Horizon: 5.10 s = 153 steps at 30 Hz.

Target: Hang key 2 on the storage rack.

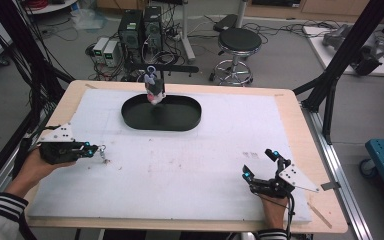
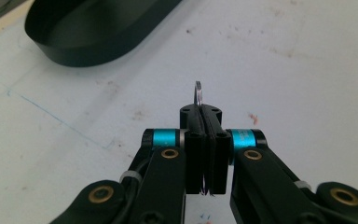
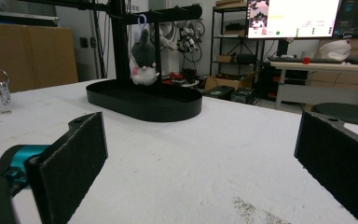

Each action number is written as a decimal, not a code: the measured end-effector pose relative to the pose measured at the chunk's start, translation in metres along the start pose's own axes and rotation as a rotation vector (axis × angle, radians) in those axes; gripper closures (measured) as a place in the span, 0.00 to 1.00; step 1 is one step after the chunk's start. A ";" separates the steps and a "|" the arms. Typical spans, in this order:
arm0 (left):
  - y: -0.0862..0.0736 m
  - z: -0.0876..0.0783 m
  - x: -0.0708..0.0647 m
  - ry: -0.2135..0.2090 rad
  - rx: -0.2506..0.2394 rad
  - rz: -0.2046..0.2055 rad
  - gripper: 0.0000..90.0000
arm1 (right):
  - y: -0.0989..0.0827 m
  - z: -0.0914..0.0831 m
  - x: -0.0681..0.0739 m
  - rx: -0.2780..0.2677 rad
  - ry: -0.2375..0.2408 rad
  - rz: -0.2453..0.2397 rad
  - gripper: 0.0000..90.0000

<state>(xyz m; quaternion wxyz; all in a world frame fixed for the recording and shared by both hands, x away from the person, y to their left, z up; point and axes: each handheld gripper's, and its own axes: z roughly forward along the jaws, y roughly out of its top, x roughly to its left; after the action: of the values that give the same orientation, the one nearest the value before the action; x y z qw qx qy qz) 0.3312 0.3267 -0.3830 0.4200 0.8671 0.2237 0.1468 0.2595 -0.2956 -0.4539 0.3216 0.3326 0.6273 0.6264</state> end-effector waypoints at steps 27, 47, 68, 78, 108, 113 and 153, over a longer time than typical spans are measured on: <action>0.023 -0.014 0.006 0.029 -0.287 -0.176 0.98 | 0.000 0.000 0.000 -0.002 -0.001 -0.001 0.02; 0.082 -0.021 0.028 0.062 -0.364 -0.167 0.98 | 0.000 0.000 0.000 0.001 0.000 0.000 0.02; 0.137 0.009 0.059 0.066 -0.366 -0.152 0.98 | 0.000 0.000 0.000 -0.001 0.000 -0.001 0.02; 0.148 0.020 0.075 0.080 -0.363 -0.166 0.98 | 0.000 0.000 0.000 -0.004 0.000 -0.005 0.02; 0.138 0.071 0.120 0.097 -0.361 -0.281 0.98 | 0.000 0.000 0.000 -0.002 -0.002 -0.002 0.02; 0.135 0.074 0.123 0.108 -0.360 -0.293 0.98 | 0.000 0.000 0.000 -0.002 -0.002 -0.002 0.02; 0.131 0.086 0.129 0.307 -0.354 -0.332 0.77 | 0.000 0.000 0.000 -0.003 -0.004 -0.006 0.02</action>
<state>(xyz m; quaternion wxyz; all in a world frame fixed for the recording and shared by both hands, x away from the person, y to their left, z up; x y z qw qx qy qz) 0.5145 0.2639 -0.3230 0.5443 0.6995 0.3947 0.2421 0.2597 -0.2954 -0.4539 0.3255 0.3315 0.6266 0.6257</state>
